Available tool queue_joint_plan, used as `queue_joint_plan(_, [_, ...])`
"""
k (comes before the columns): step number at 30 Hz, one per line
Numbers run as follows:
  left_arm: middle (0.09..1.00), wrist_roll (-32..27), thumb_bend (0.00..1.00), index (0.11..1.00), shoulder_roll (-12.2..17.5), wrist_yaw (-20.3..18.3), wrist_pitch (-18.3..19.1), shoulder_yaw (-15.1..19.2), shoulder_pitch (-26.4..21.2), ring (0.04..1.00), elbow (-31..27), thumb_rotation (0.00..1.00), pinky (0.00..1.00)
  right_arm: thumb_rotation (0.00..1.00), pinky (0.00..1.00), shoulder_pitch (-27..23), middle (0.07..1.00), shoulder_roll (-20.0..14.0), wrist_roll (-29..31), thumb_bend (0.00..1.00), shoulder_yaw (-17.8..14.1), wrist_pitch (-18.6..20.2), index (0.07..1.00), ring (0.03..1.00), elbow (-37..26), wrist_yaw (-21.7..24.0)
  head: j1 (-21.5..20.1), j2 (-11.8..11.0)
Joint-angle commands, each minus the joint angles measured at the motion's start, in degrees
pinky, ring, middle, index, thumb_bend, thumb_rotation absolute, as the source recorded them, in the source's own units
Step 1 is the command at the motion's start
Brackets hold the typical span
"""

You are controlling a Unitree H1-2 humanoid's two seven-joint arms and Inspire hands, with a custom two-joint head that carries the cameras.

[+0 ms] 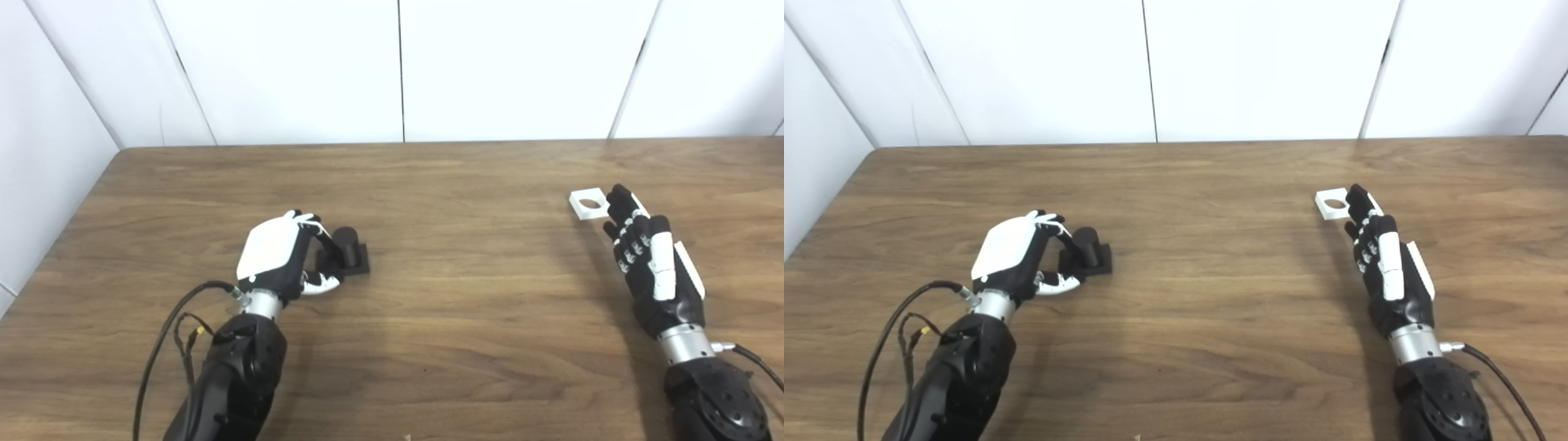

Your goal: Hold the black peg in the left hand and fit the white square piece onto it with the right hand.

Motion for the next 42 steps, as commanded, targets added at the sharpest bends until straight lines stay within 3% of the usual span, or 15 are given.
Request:
queue_joint_plan(1, [0.879,0.36,0.52,0.489,-0.01,-1.37,-1.20,-0.73,0.45,0.958,-2.07,0.06,0.91,1.00,1.00,5.52,0.966,3.64,0.28,0.67,1.73,0.29,0.955,1.000,3.96,-0.11,0.02,0.02])
queue_joint_plan(26, [0.880,3.71,0.51,0.490,-5.19,-5.80,-4.69,-6.95,6.27,0.969,-9.48,0.06,0.90,1.00,1.00,5.53,0.964,4.50,-0.54,0.66,1.82,1.67,0.953,1.000,2.70,-0.92,-0.70,0.94])
queue_joint_plan(42, [0.889,4.75,0.51,0.490,-6.23,-7.72,-5.73,-6.26,7.02,0.975,-9.34,0.06,0.92,1.00,1.00,5.69,0.969,4.54,-0.03,0.65,1.61,1.29,0.958,1.000,3.06,-0.73,-0.28,1.23])
